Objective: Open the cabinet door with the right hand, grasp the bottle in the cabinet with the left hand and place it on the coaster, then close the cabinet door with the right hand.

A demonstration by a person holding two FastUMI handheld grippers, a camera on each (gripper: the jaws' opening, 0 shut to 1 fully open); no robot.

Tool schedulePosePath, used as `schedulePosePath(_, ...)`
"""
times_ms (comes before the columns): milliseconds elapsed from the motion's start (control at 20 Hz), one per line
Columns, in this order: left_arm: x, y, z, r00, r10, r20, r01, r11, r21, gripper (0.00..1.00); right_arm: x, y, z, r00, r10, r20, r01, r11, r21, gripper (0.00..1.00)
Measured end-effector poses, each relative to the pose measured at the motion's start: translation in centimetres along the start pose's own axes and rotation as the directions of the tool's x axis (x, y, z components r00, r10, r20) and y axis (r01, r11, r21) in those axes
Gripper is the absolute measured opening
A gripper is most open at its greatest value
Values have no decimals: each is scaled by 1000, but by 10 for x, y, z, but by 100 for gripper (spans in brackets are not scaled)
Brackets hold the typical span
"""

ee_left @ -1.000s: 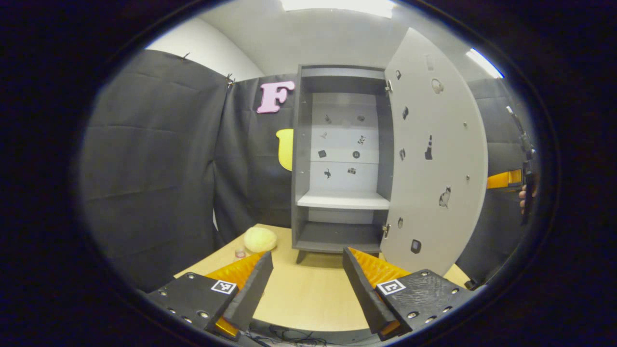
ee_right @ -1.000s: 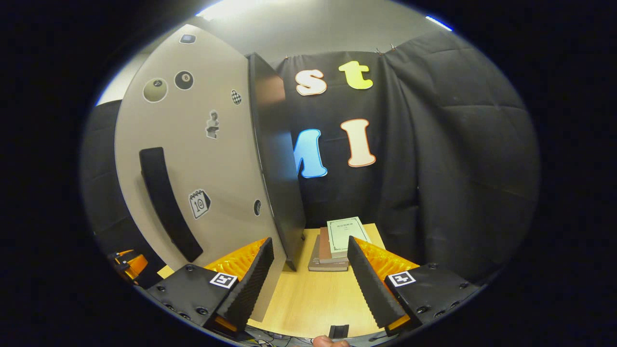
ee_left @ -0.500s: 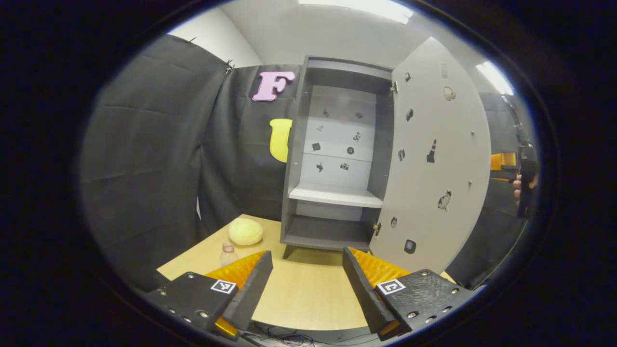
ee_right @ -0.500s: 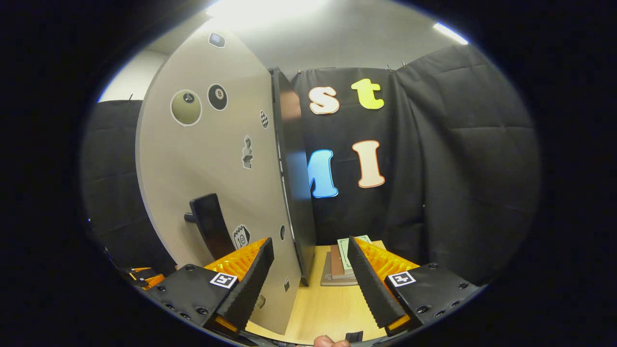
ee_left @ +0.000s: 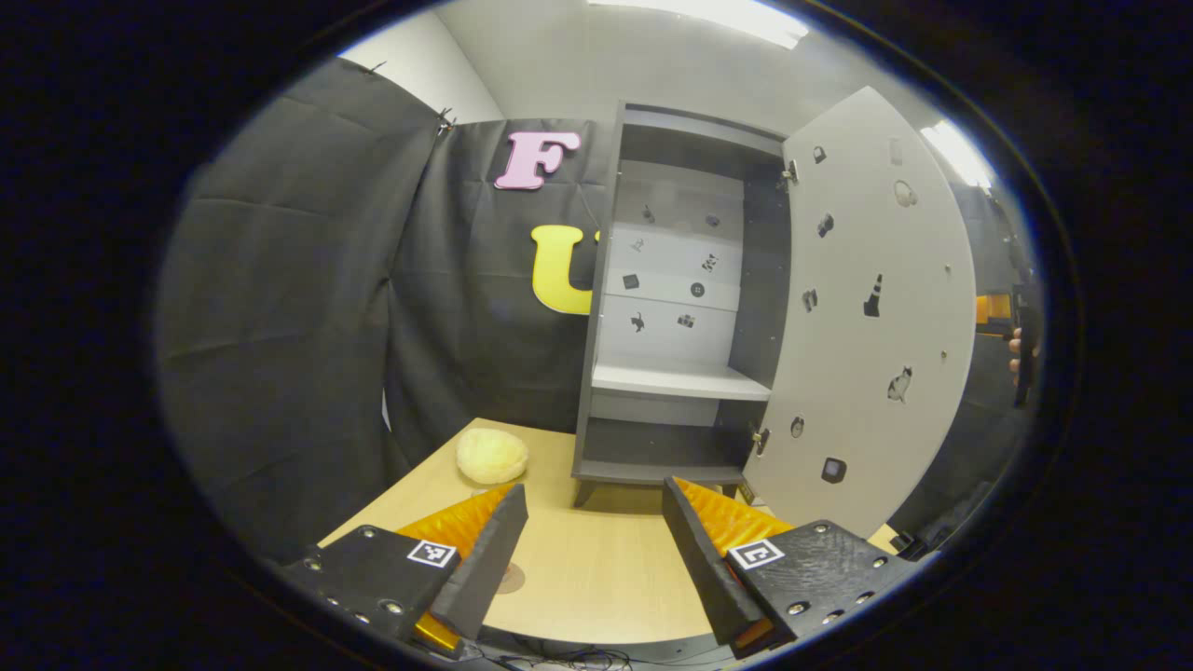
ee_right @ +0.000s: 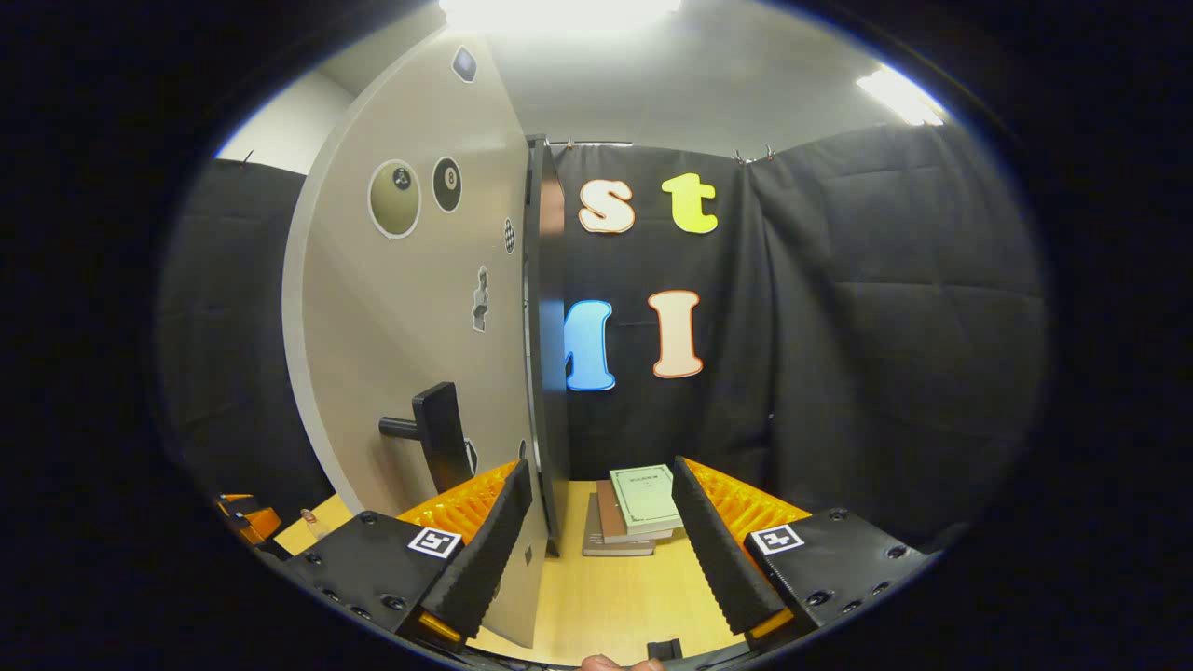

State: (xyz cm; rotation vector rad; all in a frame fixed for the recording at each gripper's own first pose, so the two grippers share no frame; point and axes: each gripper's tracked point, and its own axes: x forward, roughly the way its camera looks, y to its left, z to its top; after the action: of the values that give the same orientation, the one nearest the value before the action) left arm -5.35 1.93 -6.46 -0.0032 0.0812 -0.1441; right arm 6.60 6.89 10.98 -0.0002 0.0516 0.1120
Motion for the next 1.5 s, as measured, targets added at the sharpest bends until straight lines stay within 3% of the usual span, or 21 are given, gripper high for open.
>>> schedulePosePath(150,5,20,4,1000,-1,17,0,1000,13,90,0,8,-3,1000,-19,-8,19,999,38,97)
schedulePosePath(200,7,27,2,1000,2,15,-2,1000,23,93,-1,10,-4,1000,-22,-8,23,998,56,90)
schedulePosePath(450,11,48,-9,1000,-9,-3,9,999,32,87,-6,23,-2,999,-42,4,41,998,48,90)
schedulePosePath(700,16,66,-7,1000,-16,0,16,999,29,90,-8,52,-1,1000,-2,2,2,998,62,90)
schedulePosePath(750,17,71,-5,1000,-15,6,15,999,33,90,-8,57,-1,1000,8,5,-8,998,58,97)
schedulePosePath(800,19,75,-4,1000,-13,11,12,999,37,90,-7,63,-1,1000,15,6,-15,998,60,90)
schedulePosePath(1250,36,104,-6,1000,-6,11,6,1000,11,90,-4,102,-3,998,58,-2,-58,995,85,89)
schedulePosePath(1300,40,108,-6,1000,-7,12,6,1000,12,90,-2,105,-2,998,61,-1,-61,995,85,96)
schedulePosePath(1350,42,111,-5,1000,-8,12,8,1000,14,90,-3,110,-3,998,63,0,-63,994,87,96)
schedulePosePath(1400,44,113,-4,1000,-9,13,9,1000,16,90,-2,115,-4,998,64,0,-64,994,90,89)
schedulePosePath(1450,46,116,-3,1000,-10,15,10,1000,16,90,-3,120,-3,998,65,2,-65,994,92,89)
schedulePosePath(1500,48,118,-3,1000,-14,17,14,1000,15,90,-2,126,-2,998,66,0,-66,993,99,96)
